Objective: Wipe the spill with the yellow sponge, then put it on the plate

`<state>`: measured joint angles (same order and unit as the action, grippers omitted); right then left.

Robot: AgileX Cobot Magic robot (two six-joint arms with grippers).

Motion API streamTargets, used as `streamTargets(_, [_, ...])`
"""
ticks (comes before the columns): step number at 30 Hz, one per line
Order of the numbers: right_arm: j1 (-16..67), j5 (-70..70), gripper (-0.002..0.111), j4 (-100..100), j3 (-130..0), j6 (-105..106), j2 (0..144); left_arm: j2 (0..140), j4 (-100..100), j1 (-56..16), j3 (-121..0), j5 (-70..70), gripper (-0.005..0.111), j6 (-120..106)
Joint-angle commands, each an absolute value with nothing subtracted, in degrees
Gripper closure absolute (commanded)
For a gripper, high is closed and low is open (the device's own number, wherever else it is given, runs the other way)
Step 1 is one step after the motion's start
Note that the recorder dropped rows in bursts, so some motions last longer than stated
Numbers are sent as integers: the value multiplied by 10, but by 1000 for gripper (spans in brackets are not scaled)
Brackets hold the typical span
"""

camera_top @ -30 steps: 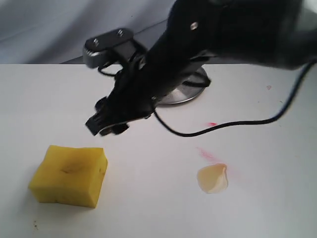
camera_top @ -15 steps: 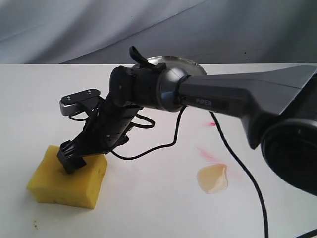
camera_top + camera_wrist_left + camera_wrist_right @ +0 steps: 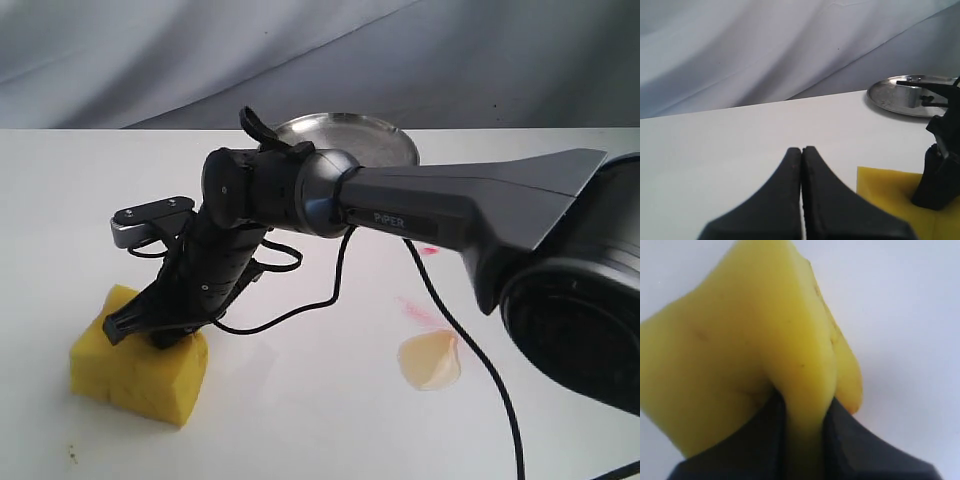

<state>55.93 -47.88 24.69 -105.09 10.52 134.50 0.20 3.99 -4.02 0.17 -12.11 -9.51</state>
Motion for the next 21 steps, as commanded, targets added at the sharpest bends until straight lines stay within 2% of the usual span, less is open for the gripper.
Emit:
streamTargets(1, [562,-511,108,214,-1039,105,1312,0,39,-40,0,-118,107,-91])
streamTargets(9, [543,-395,108,187,-862,102,1168,0,39,-40,0,-118,107,-91])
streamTargets(16, [435,-344,108,154,-622,74,1021,0,39,-40,0,-118,107,-91])
streamTargets(21, [347,-318,108,149,-526,70,939,0,39,-40,0,-118,107,-91])
